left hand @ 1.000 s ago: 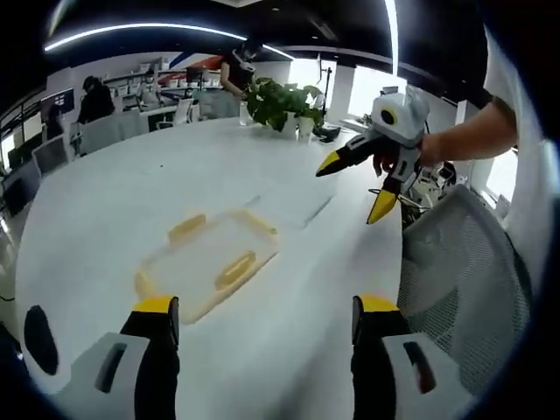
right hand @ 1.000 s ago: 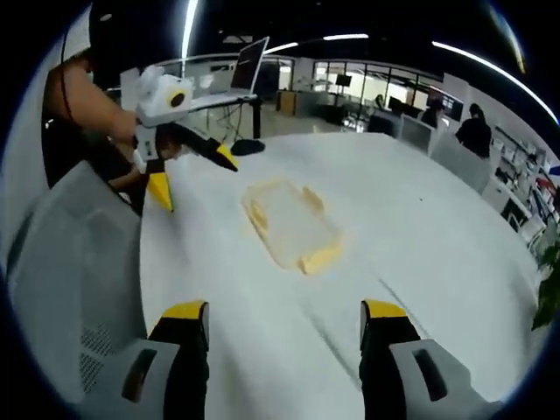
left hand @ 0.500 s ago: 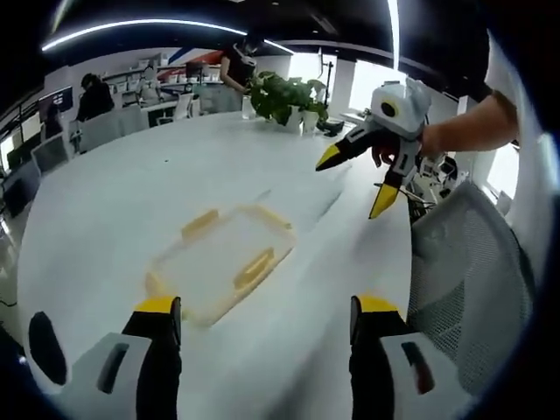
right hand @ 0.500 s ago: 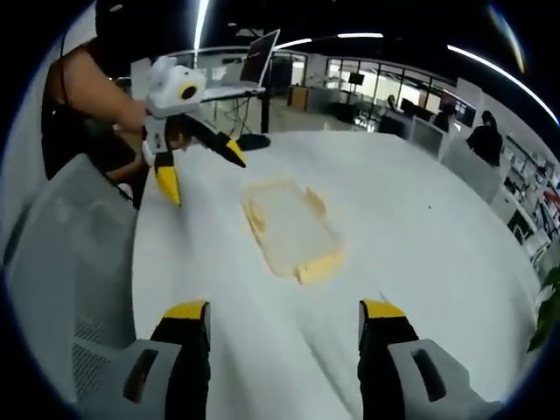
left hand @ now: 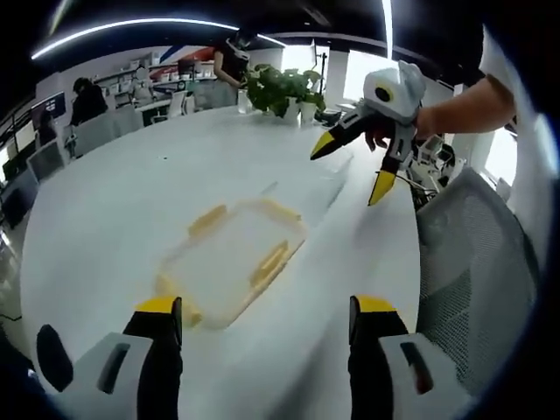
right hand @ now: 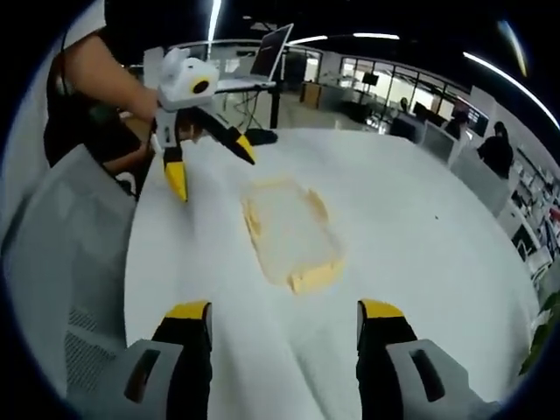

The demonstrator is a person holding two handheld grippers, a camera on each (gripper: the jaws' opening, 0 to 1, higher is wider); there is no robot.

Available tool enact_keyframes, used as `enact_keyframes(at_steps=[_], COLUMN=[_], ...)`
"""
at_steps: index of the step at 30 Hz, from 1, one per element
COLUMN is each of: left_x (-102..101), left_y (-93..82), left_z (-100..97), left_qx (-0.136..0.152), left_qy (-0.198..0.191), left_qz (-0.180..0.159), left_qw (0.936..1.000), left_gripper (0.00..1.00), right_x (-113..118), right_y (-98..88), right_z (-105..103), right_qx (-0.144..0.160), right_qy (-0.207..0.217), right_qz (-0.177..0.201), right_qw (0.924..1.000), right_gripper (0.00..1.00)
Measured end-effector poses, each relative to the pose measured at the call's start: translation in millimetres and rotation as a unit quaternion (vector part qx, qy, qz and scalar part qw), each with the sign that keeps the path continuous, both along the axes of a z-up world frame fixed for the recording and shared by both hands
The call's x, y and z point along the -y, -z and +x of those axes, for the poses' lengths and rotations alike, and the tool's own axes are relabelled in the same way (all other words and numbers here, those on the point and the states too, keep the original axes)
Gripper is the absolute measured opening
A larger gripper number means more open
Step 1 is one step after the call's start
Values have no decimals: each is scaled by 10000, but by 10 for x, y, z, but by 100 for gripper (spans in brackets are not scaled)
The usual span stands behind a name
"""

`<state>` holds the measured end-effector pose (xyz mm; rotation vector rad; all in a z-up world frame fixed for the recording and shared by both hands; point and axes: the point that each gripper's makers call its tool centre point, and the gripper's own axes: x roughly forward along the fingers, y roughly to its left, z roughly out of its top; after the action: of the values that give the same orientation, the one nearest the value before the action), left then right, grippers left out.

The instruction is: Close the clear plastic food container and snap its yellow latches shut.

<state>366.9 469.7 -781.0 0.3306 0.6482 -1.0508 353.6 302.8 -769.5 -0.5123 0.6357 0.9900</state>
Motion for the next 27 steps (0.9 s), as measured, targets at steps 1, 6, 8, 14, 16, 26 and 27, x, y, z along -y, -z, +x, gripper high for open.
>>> enact_keyframes(at_steps=[1, 6, 8, 14, 16, 26, 27], left_x=[-7, -43, -51, -71, -71, -91, -96], left_y=[3, 16, 17, 62, 66, 104, 108], left_z=[11, 73, 91, 137, 160, 257, 260], left_qx=[0, 59, 92, 152, 162, 228, 231], left_qy=[3, 42, 74, 215, 242, 379, 394], left_qz=[1, 89, 140, 313, 339, 478, 507], left_qw=[10000, 9999, 9998, 9992, 9990, 9979, 9977], left_gripper=[78, 78, 78, 77, 77, 76, 76], right_x=[-5, -30, -36, -35, -37, -65, -69], right_y=[2, 1, 9, 55, 52, 79, 81], right_z=[12, 27, 35, 73, 89, 181, 188], right_qx=[9, 25, 46, 19, 20, 11, 11], right_qy=[-28, -131, -196, -318, -336, -523, -541], right_qz=[-24, -93, -147, -299, -299, -420, -430], right_qw=[10000, 9999, 9997, 9990, 9990, 9977, 9976], right_gripper=[67, 66, 65, 65, 65, 65, 65])
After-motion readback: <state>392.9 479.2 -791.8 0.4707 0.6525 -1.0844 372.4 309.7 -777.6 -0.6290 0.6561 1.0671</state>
